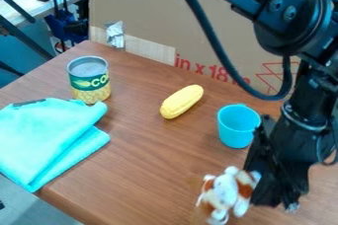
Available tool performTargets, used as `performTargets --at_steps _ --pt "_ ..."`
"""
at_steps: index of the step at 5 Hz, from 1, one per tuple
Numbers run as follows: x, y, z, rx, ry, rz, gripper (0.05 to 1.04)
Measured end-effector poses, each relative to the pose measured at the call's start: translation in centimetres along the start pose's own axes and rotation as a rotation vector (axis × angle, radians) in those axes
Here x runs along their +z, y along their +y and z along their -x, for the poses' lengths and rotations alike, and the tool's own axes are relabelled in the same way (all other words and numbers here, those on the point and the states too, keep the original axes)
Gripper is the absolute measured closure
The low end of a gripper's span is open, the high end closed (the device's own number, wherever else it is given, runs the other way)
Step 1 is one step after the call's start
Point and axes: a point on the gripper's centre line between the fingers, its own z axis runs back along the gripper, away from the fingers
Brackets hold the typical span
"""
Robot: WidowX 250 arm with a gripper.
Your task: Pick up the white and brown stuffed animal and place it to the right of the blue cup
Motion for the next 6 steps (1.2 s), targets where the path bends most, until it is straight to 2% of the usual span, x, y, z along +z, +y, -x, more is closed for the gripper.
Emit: performTargets --at_steps 1,2,3,4,5,6 --pt "0.5 2.2 -2.8 -0.019 -0.046 -0.006 0.554" --pt "0.7 3.5 -6.4 -0.025 -0.127 -0.013 0.554" --pt "1.9 4.4 -9.0 -0.015 -0.224 -0.03 0.554" --pt "1.4 4.8 -10.4 -0.001 -0.256 -0.024 0.554" --pt "-0.3 5.9 -10.9 0.01 -0.256 -0.021 0.554" --pt "-1.3 7.0 -10.9 0.042 -0.267 -0.014 0.48"
